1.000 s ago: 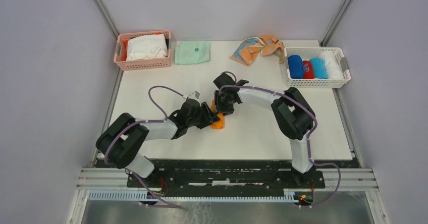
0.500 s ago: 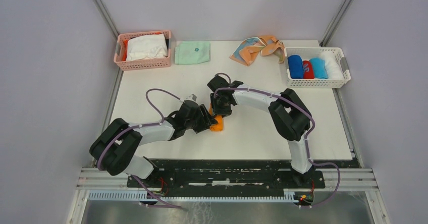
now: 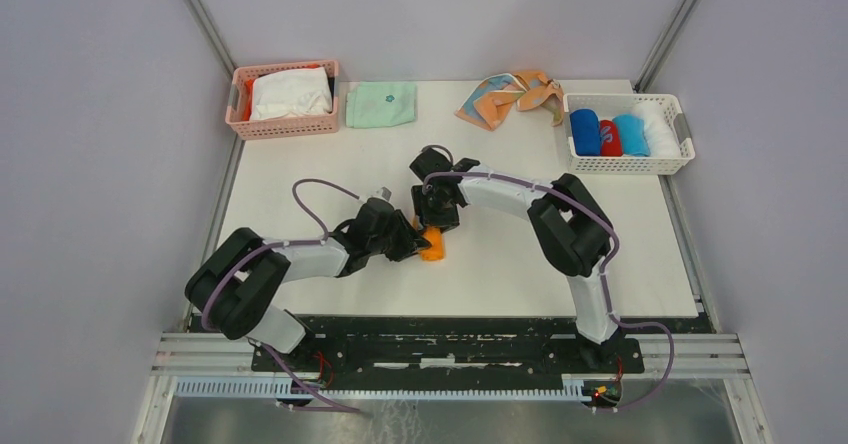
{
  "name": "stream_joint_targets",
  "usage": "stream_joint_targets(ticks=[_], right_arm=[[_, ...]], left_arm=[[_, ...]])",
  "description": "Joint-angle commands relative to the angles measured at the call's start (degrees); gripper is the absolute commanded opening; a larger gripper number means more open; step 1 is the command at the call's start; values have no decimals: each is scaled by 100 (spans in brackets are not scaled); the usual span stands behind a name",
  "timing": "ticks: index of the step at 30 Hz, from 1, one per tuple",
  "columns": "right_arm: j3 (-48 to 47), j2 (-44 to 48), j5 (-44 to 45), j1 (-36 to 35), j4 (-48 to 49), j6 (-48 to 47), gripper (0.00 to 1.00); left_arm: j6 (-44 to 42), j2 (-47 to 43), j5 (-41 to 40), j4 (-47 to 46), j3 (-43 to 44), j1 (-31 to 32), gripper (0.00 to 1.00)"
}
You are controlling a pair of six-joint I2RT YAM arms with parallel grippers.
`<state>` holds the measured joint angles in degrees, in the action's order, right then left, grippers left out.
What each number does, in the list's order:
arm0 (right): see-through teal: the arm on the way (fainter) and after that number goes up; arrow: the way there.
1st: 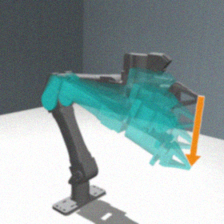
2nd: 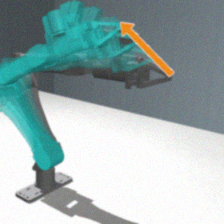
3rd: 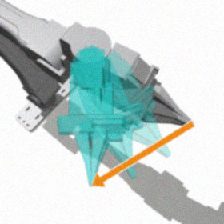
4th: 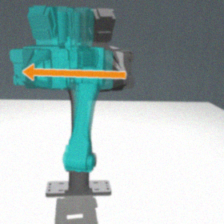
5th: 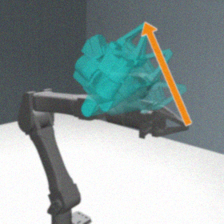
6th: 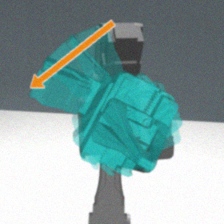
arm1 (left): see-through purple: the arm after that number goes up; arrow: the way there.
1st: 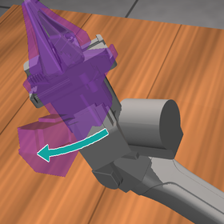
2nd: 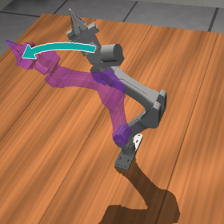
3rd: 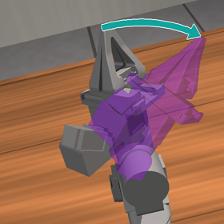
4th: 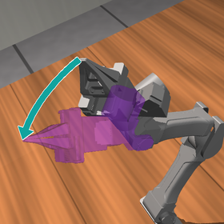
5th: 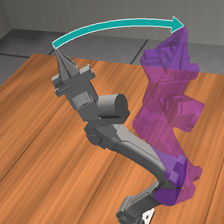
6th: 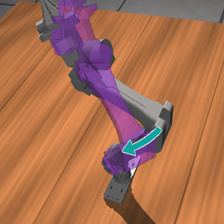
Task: Roll the towels
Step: Roll the towel at the center of the board, then pick up the towel at the center of the board.
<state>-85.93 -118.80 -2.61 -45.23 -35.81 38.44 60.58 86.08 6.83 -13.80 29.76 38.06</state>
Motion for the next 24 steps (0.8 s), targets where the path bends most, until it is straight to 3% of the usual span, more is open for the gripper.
stream_joint_targets(ticks=[1, 11, 15, 24], right_arm=[[-50, -491, 94, -93, -354, -207, 61], [-569, -1166, -199, -402, -905, -664, 65], [-347, -1139, -665, -394, -537, -601, 67], [134, -555, -610, -179, 75, -244, 69]], left_arm=[[122, 526, 23, 687, -354, 9, 25], [229, 856, 233, 279, -517, -18, 24], [259, 942, 298, 159, -571, -35, 24], [289, 930, 287, 41, -662, -57, 23]])
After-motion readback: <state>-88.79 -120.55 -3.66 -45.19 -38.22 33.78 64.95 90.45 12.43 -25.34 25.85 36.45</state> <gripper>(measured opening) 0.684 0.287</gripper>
